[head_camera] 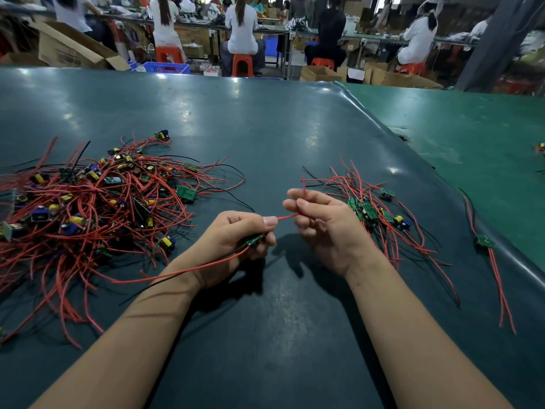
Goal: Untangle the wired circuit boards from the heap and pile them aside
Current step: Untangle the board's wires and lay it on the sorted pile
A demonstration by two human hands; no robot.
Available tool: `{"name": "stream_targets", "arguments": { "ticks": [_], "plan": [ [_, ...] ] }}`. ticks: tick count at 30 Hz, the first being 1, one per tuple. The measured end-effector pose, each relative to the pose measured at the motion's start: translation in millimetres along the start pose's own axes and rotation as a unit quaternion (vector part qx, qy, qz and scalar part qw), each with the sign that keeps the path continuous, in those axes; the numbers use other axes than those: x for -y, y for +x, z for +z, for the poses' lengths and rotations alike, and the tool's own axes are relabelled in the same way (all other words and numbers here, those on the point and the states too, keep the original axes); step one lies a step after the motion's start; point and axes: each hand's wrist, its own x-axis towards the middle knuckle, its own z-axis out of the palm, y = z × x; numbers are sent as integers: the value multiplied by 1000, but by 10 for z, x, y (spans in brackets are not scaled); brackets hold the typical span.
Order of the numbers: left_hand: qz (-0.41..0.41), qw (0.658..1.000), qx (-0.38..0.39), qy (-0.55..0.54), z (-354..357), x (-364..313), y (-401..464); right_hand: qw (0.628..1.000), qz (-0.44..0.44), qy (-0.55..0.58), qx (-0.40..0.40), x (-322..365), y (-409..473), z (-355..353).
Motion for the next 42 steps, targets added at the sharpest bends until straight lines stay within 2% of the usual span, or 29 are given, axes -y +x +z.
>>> {"name": "stream_targets", "arguments": {
  "ticks": [3,5,8,13,20,25,29,31,33,36,39,42],
  "plan": [
    [-12,998,-33,-47,-16,-2,24,992,15,108,61,63,-18,-56],
    [-11,998,-42,-55,-15,-3,26,994,-16,85,68,37,-22,-41],
    [-9,998,-41,-49,-9,-6,9,998,-60,15,28,-9,0,-19],
    [-16,998,-39,-52,-17,-12,6,997,-69,-30,-8,6,5,-43],
    [-10,999,-39,-35,1,11,23,992,-82,-43,-83,-25,28,-31],
    [19,999,-25,17,14,31,11,968,-126,-188,-112,-116,77,-76],
    [22,999,-7,40,0,32,6,898,-178,-378,-138,-193,126,-103],
    [21,999,-5,45,-1,33,6,882,-171,-418,-134,-221,138,-104],
    [20,999,-7,40,-3,33,8,913,-142,-362,-121,-201,127,-88],
    [18,999,-11,29,5,23,7,981,-81,-150,-93,-117,101,-46],
    [14,1000,-18,15,7,8,5,996,-54,-19,-69,-29,80,-64],
    [6,1000,-26,2,9,4,4,994,-64,-10,-92,18,70,-98]
  ]
}}
